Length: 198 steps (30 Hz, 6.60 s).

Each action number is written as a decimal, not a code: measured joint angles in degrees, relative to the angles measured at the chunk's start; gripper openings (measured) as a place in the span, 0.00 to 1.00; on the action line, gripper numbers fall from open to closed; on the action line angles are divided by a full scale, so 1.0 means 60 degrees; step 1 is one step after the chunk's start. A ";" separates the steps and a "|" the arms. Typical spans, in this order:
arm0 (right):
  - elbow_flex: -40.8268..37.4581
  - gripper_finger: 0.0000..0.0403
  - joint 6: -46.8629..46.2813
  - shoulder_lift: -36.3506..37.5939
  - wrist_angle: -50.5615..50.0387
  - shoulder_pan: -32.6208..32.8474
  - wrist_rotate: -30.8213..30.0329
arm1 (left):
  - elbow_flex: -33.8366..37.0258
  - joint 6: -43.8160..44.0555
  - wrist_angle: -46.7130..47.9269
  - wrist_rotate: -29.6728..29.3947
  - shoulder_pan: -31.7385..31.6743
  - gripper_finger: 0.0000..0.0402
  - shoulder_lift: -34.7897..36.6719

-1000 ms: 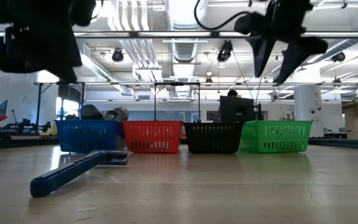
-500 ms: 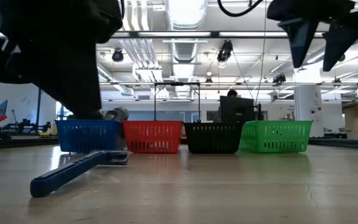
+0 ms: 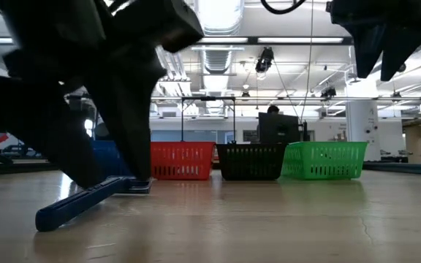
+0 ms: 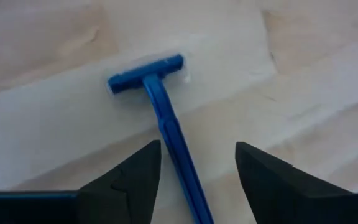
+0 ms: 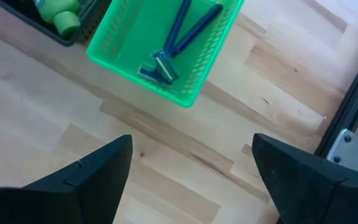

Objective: Pick & Place Travel size toiletries
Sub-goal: Put the razor into the green bin, then return to Home Position

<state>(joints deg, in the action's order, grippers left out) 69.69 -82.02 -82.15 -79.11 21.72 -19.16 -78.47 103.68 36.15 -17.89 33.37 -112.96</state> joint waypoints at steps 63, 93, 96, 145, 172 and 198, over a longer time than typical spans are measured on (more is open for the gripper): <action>-0.0102 0.69 0.7169 0.1777 1.1027 -0.0822 -0.0235 | 0.0152 -1.2754 -0.9350 0.2760 -0.4598 0.09 0.4365; -0.0102 0.70 0.7629 0.1581 1.2118 -0.0585 0.0158 | 0.0166 -1.3049 -0.9364 0.3260 -0.4962 0.10 0.4337; -0.0101 0.67 0.7668 0.1606 1.2329 -0.0715 -0.0010 | 0.0166 -1.3041 -0.9367 0.3268 -0.4944 0.10 0.4337; -0.0202 0.08 0.3088 0.1770 0.5408 -0.1652 -0.0530 | 0.0177 -1.1952 -0.2106 0.2346 -0.4782 0.48 0.4392; -0.3802 0.14 0.3459 0.0108 0.7345 -0.5304 0.3685 | 0.0319 -1.2007 -0.0560 0.1953 -0.3578 0.50 0.4494; -0.3292 0.63 0.5530 0.4102 0.7570 -0.2966 0.1909 | 0.0323 -1.0032 0.0389 0.1419 -0.3133 0.50 0.5651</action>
<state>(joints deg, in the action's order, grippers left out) 49.94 -48.84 -57.54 -33.69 3.92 -7.71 -76.53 43.48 38.49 -9.37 14.57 -79.06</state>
